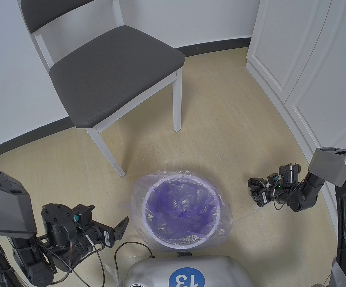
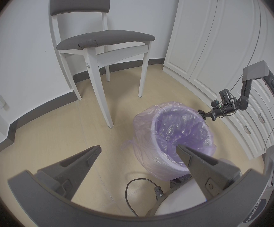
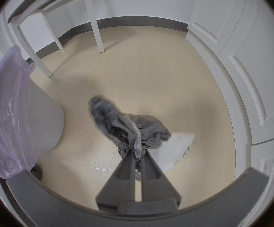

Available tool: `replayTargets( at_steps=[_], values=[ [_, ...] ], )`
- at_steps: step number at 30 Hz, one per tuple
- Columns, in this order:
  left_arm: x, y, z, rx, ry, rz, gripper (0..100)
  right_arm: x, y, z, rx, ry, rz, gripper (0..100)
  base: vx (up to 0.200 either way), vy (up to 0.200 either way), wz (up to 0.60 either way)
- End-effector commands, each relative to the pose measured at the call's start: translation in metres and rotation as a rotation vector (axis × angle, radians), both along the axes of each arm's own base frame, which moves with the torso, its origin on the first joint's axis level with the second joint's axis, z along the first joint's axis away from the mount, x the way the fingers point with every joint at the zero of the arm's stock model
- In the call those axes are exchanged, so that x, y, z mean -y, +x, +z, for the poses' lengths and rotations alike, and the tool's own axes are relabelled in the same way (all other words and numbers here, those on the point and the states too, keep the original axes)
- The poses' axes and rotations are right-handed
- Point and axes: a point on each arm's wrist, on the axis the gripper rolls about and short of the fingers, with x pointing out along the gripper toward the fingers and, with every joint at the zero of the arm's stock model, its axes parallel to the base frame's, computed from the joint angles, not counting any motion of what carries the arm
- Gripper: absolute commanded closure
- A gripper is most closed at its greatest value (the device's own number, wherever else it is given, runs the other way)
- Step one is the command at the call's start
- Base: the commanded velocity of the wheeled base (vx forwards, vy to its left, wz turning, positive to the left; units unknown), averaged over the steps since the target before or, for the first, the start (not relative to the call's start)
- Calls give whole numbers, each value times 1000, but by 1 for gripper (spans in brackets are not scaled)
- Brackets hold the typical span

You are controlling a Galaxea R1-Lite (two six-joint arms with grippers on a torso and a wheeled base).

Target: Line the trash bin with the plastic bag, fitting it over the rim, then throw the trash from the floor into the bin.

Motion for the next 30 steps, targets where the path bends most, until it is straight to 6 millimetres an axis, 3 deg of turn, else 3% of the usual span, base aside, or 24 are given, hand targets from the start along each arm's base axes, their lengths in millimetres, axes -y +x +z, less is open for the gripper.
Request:
replayTargets(
  at_steps=[1,24,27,30],
  values=[
    [0,-4,-1,-5,4,-9,0,-1,-2,-1,3,-6,10,100,0,0,0],
    [4,-6,0,5,8,-9,0,-1,-10,-5,-44,-14,49,100,0,0,0],
    [4,-7,1,14,11,4,0,-1,-8,9,150,-22,43,100,0,0,0],
    [2,-7,10,56,12,13,0,-4,-15,46,323,-20,48,100,0,0,0]
  ],
)
